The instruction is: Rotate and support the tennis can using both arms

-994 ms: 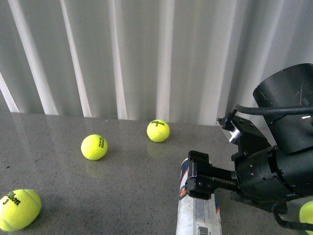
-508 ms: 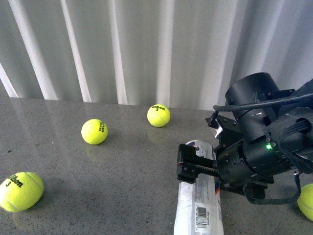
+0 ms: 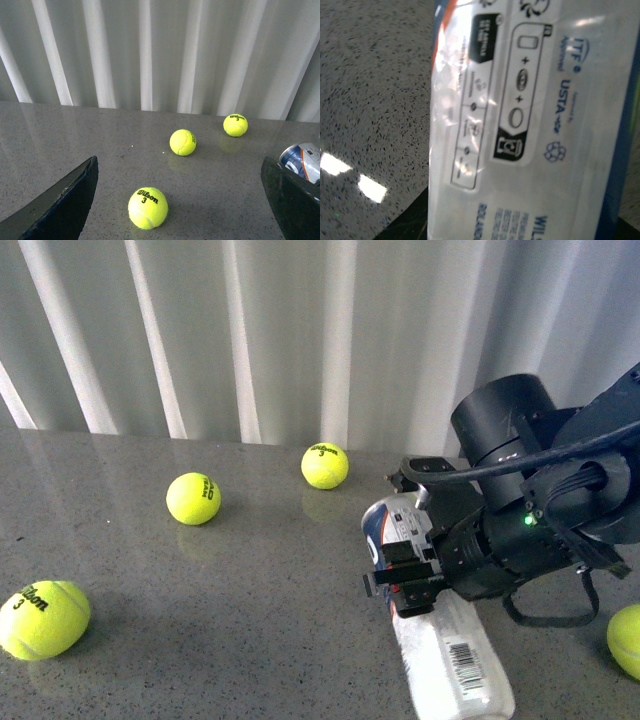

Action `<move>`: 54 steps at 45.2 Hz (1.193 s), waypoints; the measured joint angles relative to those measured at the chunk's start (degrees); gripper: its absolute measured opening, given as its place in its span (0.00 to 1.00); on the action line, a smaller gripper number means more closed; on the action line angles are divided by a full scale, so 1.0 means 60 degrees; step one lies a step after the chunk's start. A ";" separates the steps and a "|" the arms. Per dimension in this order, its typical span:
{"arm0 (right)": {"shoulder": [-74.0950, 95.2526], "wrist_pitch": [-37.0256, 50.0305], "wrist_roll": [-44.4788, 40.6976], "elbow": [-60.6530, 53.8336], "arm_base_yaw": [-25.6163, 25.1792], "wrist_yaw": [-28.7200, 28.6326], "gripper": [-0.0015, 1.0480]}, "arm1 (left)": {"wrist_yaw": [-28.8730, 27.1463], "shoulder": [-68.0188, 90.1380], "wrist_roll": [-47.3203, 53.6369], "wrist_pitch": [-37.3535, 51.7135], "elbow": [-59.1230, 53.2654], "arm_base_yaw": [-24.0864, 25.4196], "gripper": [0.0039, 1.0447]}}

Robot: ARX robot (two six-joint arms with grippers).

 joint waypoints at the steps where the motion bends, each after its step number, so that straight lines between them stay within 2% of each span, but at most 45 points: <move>1: -0.0117 0.0040 -0.0510 -0.0033 -0.0007 -0.0036 0.45 | 0.0004 0.0000 0.0000 0.0000 0.0000 0.0000 0.94; 10: -0.0860 0.0189 -0.4626 -0.0055 -0.0004 -0.0667 0.32 | 0.0004 0.0000 0.0000 0.0000 0.0000 0.0000 0.94; 12: -0.0998 -0.0025 -0.6237 0.0127 0.0022 -0.1049 0.28 | 0.0000 0.0000 -0.0004 0.0000 0.0000 0.0000 0.94; 23: -0.0721 -0.0769 -1.1191 0.0845 0.0219 -0.1479 0.16 | 0.0004 0.0000 0.0000 0.0000 0.0000 0.0000 0.94; 30: -0.0036 -0.1115 -1.3333 0.1042 0.0262 -0.1545 0.12 | 0.0004 0.0000 0.0000 0.0000 0.0000 0.0000 0.94; 44: 0.0809 -0.0353 -1.3650 0.0911 0.0262 -0.1523 0.11 | 0.0000 0.0000 0.0000 0.0000 0.0000 0.0000 0.94; 49: 0.0805 -0.0448 -1.3580 0.0809 0.0262 -0.1566 0.24 | 0.0000 0.0000 0.0000 0.0000 0.0000 0.0000 0.94; 54: 0.0790 -0.0426 -1.3274 0.0517 0.0299 -0.1767 0.44 | 0.0004 0.0000 0.0000 0.0000 0.0000 0.0000 0.94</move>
